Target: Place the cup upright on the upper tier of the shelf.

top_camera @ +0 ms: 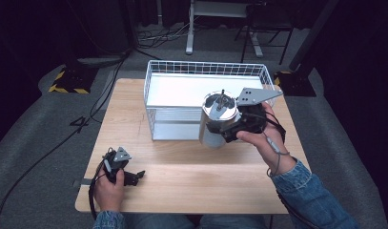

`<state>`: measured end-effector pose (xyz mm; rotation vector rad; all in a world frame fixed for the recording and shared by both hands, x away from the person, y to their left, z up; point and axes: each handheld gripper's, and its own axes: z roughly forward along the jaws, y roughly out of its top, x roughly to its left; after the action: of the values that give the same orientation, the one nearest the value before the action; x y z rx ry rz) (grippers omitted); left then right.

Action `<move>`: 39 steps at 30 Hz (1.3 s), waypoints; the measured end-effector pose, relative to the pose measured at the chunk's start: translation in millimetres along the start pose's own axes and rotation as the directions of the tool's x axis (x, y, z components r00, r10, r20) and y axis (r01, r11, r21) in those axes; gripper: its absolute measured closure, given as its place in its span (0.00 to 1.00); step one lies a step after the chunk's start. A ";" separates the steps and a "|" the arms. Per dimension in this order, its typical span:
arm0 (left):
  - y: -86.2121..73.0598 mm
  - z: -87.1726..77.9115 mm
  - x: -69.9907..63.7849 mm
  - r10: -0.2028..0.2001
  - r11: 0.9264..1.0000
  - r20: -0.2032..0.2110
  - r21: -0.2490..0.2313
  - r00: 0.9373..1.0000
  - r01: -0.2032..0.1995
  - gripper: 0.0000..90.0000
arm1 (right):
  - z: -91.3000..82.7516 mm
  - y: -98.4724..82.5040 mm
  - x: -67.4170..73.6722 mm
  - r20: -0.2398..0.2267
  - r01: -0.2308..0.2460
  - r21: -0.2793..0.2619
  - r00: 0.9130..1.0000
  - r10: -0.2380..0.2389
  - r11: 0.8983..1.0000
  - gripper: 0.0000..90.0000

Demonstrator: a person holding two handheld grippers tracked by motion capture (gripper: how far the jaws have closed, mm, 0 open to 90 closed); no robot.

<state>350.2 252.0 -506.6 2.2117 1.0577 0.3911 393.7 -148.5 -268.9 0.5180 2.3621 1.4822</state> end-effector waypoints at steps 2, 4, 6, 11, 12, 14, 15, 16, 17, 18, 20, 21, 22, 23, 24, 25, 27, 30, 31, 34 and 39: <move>0.0 0.1 -0.1 -0.001 1.000 0.002 0.000 1.000 0.001 0.00 | -1.3 3.8 -1.8 0.005 -0.004 -0.002 1.000 0.004 1.000 0.04; 0.0 0.1 -0.1 -0.001 1.000 0.002 0.000 1.000 0.001 0.00 | -2.9 9.1 -4.7 0.014 -0.006 -0.006 1.000 0.006 1.000 0.04; 0.1 0.0 0.0 -0.001 1.000 0.002 0.001 1.000 0.001 0.00 | -4.3 13.7 -7.2 0.023 -0.005 -0.009 1.000 0.005 1.000 0.04; 0.4 0.3 0.6 -0.003 1.000 0.009 0.003 1.000 0.003 0.00 | -7.7 25.8 -13.1 0.039 -0.003 -0.017 0.999 0.004 1.000 0.04; 0.5 0.3 0.8 -0.003 1.000 0.009 0.004 1.000 0.003 0.00 | -8.2 28.5 -14.3 0.041 -0.005 -0.019 0.999 0.005 1.000 0.04; 0.7 0.3 1.3 0.003 1.000 0.003 0.004 1.000 -0.003 0.00 | -9.3 33.8 -16.9 0.047 -0.009 -0.024 0.999 0.010 1.000 0.04; 0.8 0.3 1.4 0.003 1.000 0.003 0.004 1.000 -0.003 0.00 | -9.6 36.5 -18.3 0.052 -0.010 -0.027 0.999 0.011 1.000 0.04; 0.8 0.3 1.5 0.003 1.000 0.003 0.004 1.000 -0.003 0.00 | -9.9 39.1 -19.9 0.056 -0.013 -0.031 0.998 0.015 0.999 0.04; 0.8 0.3 1.4 0.002 1.000 0.003 0.004 1.000 -0.002 0.00 | -10.0 41.6 -21.4 0.061 -0.017 -0.033 0.998 0.019 0.999 0.04; 0.8 0.3 1.5 0.002 1.000 0.003 0.004 1.000 -0.002 0.00 | -10.1 43.4 -22.8 0.066 -0.017 -0.034 0.998 0.019 0.999 0.04; 0.8 0.3 1.5 0.002 1.000 0.003 0.004 1.000 -0.002 0.00 | -9.7 49.2 -28.0 0.078 -0.024 -0.037 0.997 0.027 0.999 0.04; 0.8 0.3 1.5 0.003 1.000 0.003 0.004 1.000 -0.003 0.00 | -9.3 50.8 -29.8 0.083 -0.026 -0.038 0.996 0.029 0.999 0.04; 0.8 0.3 1.5 0.003 1.000 0.003 0.004 1.000 -0.003 0.00 | -8.7 53.0 -32.5 0.088 -0.029 -0.037 0.996 0.032 0.999 0.04; 0.8 0.3 1.5 0.003 1.000 0.003 0.004 1.000 -0.003 0.00 | -7.9 55.0 -35.2 0.094 -0.032 -0.036 0.995 0.035 0.999 0.04; 0.8 0.3 1.5 0.003 1.000 0.003 0.004 1.000 -0.003 0.00 | -7.3 56.5 -37.3 0.098 -0.034 -0.036 0.994 0.038 0.999 0.04; 0.8 0.3 1.4 0.003 1.000 0.003 0.004 1.000 -0.003 0.00 | -6.3 58.5 -40.1 0.105 -0.037 -0.035 0.994 0.041 0.999 0.04; 0.8 0.3 1.4 0.003 1.000 0.003 0.004 1.000 -0.003 0.00 | -4.2 62.3 -46.1 0.123 -0.038 -0.033 0.992 0.042 0.999 0.04; 0.8 0.3 1.4 0.003 1.000 0.003 0.004 1.000 -0.003 0.00 | -0.8 66.5 -54.1 0.141 -0.044 -0.035 0.989 0.048 0.998 0.04; 0.8 0.3 1.3 0.003 1.000 0.003 0.004 1.000 -0.003 0.00 | -0.8 66.5 -54.1 0.141 -0.044 -0.035 0.989 0.048 0.998 0.04; 0.6 0.3 1.0 0.000 1.000 0.005 0.004 1.000 0.000 0.00 | 6.0 73.1 -69.5 0.162 -0.066 -0.044 0.984 0.072 0.997 0.04; 0.7 0.2 1.1 0.001 1.000 0.006 0.005 1.000 -0.001 0.00 | 15.0 77.8 -82.4 0.189 -0.079 -0.046 0.978 0.087 0.996 0.04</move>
<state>351.4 252.4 -506.3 2.2161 1.0558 0.3831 484.4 -142.7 -199.5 0.7229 2.1846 1.4402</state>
